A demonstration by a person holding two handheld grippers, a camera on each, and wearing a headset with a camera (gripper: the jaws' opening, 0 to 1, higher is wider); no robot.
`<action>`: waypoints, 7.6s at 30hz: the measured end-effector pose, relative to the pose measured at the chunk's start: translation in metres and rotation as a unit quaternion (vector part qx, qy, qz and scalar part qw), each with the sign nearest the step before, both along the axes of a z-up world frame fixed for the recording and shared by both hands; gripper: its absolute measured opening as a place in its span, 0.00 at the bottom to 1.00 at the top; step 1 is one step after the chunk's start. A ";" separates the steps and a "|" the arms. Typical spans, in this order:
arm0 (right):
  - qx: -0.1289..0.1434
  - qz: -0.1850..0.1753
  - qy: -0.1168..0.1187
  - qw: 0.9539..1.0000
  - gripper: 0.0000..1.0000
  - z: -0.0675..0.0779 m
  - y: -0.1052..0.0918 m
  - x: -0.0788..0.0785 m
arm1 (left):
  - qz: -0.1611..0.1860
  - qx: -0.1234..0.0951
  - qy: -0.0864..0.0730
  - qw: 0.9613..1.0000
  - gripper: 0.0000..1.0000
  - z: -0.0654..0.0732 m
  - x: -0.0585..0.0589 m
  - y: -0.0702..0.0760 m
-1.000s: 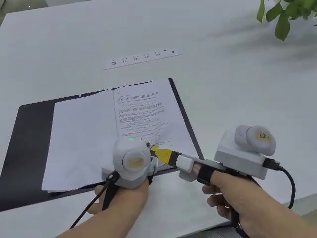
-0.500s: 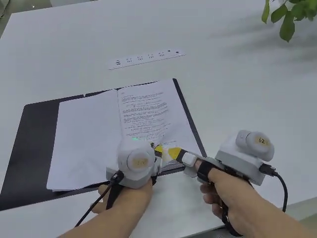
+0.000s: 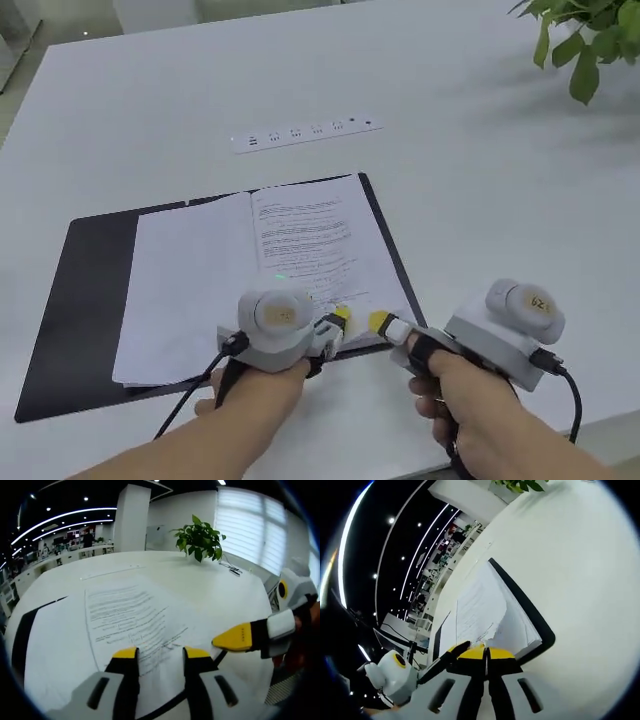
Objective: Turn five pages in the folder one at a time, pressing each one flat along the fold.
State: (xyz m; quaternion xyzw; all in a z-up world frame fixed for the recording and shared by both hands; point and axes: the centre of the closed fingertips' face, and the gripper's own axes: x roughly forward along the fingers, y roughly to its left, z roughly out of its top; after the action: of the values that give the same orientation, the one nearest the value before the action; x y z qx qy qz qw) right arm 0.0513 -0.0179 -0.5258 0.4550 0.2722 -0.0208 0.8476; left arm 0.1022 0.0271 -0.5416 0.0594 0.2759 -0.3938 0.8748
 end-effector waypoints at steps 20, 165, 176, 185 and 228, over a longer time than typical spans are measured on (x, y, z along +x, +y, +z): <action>-0.070 0.060 -0.096 0.991 0.00 0.074 0.048 0.012 | 0.063 -0.040 -0.051 0.996 0.39 0.068 -0.006 0.125; -0.210 0.184 -0.116 0.953 0.00 -0.010 0.107 0.200 | 0.177 0.004 -0.045 0.983 0.30 -0.014 0.022 0.223; -0.217 0.173 -0.116 0.954 0.00 -0.010 0.100 0.234 | 0.177 0.001 -0.049 0.983 0.30 -0.016 0.023 0.224; -0.216 0.174 -0.113 0.954 0.00 -0.008 0.098 0.262 | 0.175 -0.001 -0.053 0.983 0.30 -0.016 0.023 0.223; -0.186 0.208 -0.128 0.952 0.00 -0.009 0.107 0.222 | 0.173 -0.002 -0.053 0.983 0.30 -0.014 0.022 0.222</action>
State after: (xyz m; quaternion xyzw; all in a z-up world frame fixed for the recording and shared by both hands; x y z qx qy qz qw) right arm 0.2738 0.0887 -0.5346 0.2213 0.2410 0.1643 0.9306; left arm 0.1245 0.2496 -0.5555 0.0299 0.2341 -0.2333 0.9433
